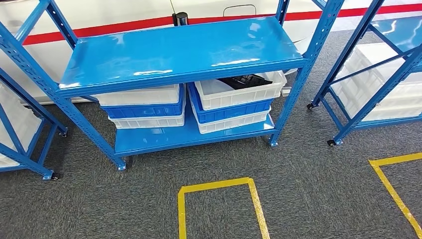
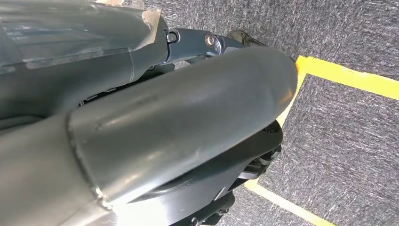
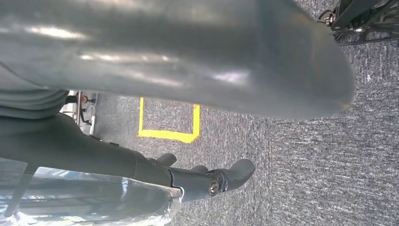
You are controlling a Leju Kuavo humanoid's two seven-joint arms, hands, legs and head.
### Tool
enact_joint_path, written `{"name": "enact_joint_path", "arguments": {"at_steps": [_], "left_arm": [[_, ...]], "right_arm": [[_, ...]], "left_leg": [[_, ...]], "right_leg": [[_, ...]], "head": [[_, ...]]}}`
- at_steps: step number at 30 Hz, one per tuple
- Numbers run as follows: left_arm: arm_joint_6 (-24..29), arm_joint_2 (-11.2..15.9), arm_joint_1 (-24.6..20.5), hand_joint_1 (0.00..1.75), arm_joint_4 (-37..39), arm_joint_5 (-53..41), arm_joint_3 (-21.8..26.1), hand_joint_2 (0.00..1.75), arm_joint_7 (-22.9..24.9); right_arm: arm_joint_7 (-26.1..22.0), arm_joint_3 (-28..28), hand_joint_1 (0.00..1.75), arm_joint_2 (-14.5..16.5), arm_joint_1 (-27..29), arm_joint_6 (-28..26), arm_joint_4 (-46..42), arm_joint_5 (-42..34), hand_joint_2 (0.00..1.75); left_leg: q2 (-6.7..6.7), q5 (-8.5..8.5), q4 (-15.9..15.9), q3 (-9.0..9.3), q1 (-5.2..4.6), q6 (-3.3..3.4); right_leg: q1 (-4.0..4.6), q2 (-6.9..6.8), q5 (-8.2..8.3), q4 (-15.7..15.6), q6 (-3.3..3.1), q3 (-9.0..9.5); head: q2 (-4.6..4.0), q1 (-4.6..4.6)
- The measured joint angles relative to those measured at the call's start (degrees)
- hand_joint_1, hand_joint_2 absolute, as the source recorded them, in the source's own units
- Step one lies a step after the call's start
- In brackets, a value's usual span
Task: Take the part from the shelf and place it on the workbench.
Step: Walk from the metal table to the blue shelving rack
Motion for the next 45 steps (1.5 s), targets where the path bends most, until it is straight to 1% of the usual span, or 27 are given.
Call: {"name": "enact_joint_path", "arguments": {"at_steps": [19,23,26,29,31,32,33,34,35,36,37,38,39,40,41,42,43,44,45], "left_arm": [[0.0,0.0,0.0,0.0,-0.05,0.0,0.0,0.0,0.0],[-0.01,0.03,0.0,0.0,-0.05,0.0,0.0,0.0,0.0],[-0.04,0.06,0.0,0.0,-0.07,0.0,0.0,0.0,0.0],[-0.06,0.1,0.0,0.0,-0.08,0.01,0.0,0.0,0.0],[-0.07,0.11,0.0,0.0,-0.08,0.01,0.0,0.0,0.0],[-0.07,0.07,0.01,0.0,-0.1,0.01,0.0,0.0,0.0],[-0.07,0.05,0.02,0.0,-0.11,0.02,0.01,0.0,0.0],[-0.07,0.02,0.03,0.0,-0.12,0.02,0.01,0.0,0.0],[-0.06,-0.01,0.05,0.0,-0.13,0.02,0.02,0.0,0.0],[-0.06,0.01,0.05,0.0,-0.12,0.02,0.02,0.0,0.0],[-0.06,0.0,0.06,0.0,-0.12,0.02,0.02,0.0,0.01],[-0.07,0.0,0.08,0.0,-0.12,0.02,0.02,0.0,0.02],[-0.08,0.0,0.1,0.0,-0.12,0.02,0.02,0.0,0.03],[-0.1,-0.01,0.11,0.0,-0.12,0.02,0.02,0.0,0.04],[-0.12,-0.01,0.12,0.0,-0.12,0.02,0.02,0.0,0.04],[-0.14,0.01,0.12,0.0,-0.12,0.02,0.02,0.0,0.04],[-0.15,0.05,0.11,0.0,-0.12,0.02,0.02,0.0,0.04],[-0.15,0.11,0.09,0.0,-0.12,0.02,0.02,0.0,0.04],[-0.15,0.17,0.09,0.0,-0.12,0.02,0.02,0.0,0.04]], "right_arm": [[-0.06,0.0,0.0,0.02,0.0,0.0,0.0,0.03,0.0],[-0.06,0.0,0.0,0.05,0.01,0.0,0.0,0.04,0.0],[-0.06,0.0,0.0,0.09,0.01,0.0,0.0,0.12,0.0],[-0.07,0.0,0.0,0.13,0.0,0.0,0.0,0.19,0.0],[-0.08,0.0,0.0,0.16,-0.03,-0.01,0.0,0.22,0.0],[-0.08,0.0,0.0,0.14,-0.06,-0.02,0.0,0.25,0.0],[-0.08,0.0,0.0,0.11,-0.09,-0.03,0.0,0.27,0.0],[-0.08,0.0,0.0,0.1,-0.12,-0.04,0.0,0.28,0.0],[-0.1,0.0,0.0,0.09,-0.12,-0.05,0.0,0.29,0.0],[-0.12,0.0,0.0,0.1,-0.12,-0.05,0.0,0.3,0.0],[-0.14,0.0,0.0,0.11,-0.11,-0.04,0.0,0.3,0.0],[-0.15,0.0,0.0,0.09,-0.04,-0.05,0.0,0.29,0.0],[-0.15,-0.01,0.0,0.07,0.02,-0.05,0.0,0.29,0.0],[-0.15,-0.01,0.0,0.03,0.08,-0.05,0.0,0.29,0.0],[-0.15,-0.02,0.0,-0.02,0.11,-0.06,0.0,0.29,0.0],[-0.15,-0.02,0.0,-0.05,0.08,-0.06,0.0,0.3,0.0],[-0.15,-0.02,0.0,-0.02,0.04,-0.07,0.01,0.3,0.0],[-0.15,-0.02,0.0,0.03,0.0,-0.06,0.01,0.3,0.0],[-0.15,-0.02,0.0,0.08,-0.03,-0.06,0.02,0.3,0.0]], "left_leg": [[0.0,-0.01,0.06,-0.02,-0.15,0.04],[0.0,-0.07,0.27,-0.1,-0.19,0.14],[-0.01,-0.21,0.51,-0.19,-0.21,0.36],[-0.01,-0.4,0.85,-0.39,-0.22,0.73],[-0.01,-0.41,0.75,-0.43,-0.24,1.17],[0.05,-0.16,0.27,-0.19,-0.02,1.45],[0.13,0.14,-0.41,0.17,0.19,1.77],[0.24,0.49,-1.08,0.54,0.43,2.08],[0.35,0.75,-1.52,0.78,0.66,2.28],[0.4,0.82,-1.68,0.81,0.67,2.42],[0.43,0.84,-1.66,0.75,0.69,2.46],[0.39,0.81,-1.63,0.71,0.74,2.42],[0.31,0.76,-1.59,0.73,0.8,2.32],[0.2,0.66,-1.5,0.81,0.94,2.12],[0.09,0.49,-1.32,0.9,1.11,1.82],[0.01,0.25,-1.01,0.95,1.19,1.4],[-0.06,-0.13,-0.59,0.93,1.16,0.9],[-0.08,-0.46,-0.25,0.88,1.02,0.48],[-0.1,-0.71,-0.04,0.84,0.87,0.15]], "right_leg": [[-0.11,0.0,0.01,-0.02,0.02,0.06],[-0.26,0.0,0.05,-0.07,0.07,0.33],[-0.31,0.0,0.05,-0.07,0.09,0.39],[-0.45,0.0,0.06,-0.09,0.16,0.45],[-0.37,0.0,0.15,-0.37,0.42,0.51],[-0.25,-0.05,0.12,-0.34,0.59,0.53],[-0.07,-0.1,-0.22,0.22,0.69,0.3],[0.09,-0.15,-1.07,1.79,0.67,-0.43],[0.11,-0.2,-2.48,4.71,0.52,-1.83],[0.12,-0.19,-4.14,8.44,0.39,-3.74],[0.04,-0.19,-5.57,12.22,0.42,-5.7],[-0.06,-0.19,-6.28,14.81,0.68,-7.08],[-0.2,-0.2,-6.08,15.4,1.15,-7.47],[-0.44,-0.21,-4.83,13.32,1.84,-6.53],[-0.75,-0.2,-3.05,9.42,2.59,-4.63],[-1.04,-0.19,-1.47,5.38,3.14,-2.68],[-1.16,-0.09,-0.25,2.0,3.21,-1.08],[-1.15,-0.01,0.26,0.33,2.8,-0.29],[-1.03,0.05,0.3,-0.05,2.12,-0.14]], "head": [[0.0,-0.02],[0.0,-0.03],[0.0,-0.03],[0.0,-0.03],[0.0,-0.04],[0.0,-0.02],[0.0,0.0],[0.0,0.06],[0.0,0.13],[0.0,0.16],[0.0,0.18],[0.0,0.19],[0.0,0.17],[0.0,0.2],[0.0,0.22],[0.0,0.27],[0.0,0.37],[0.0,0.42],[0.0,0.43]]}}
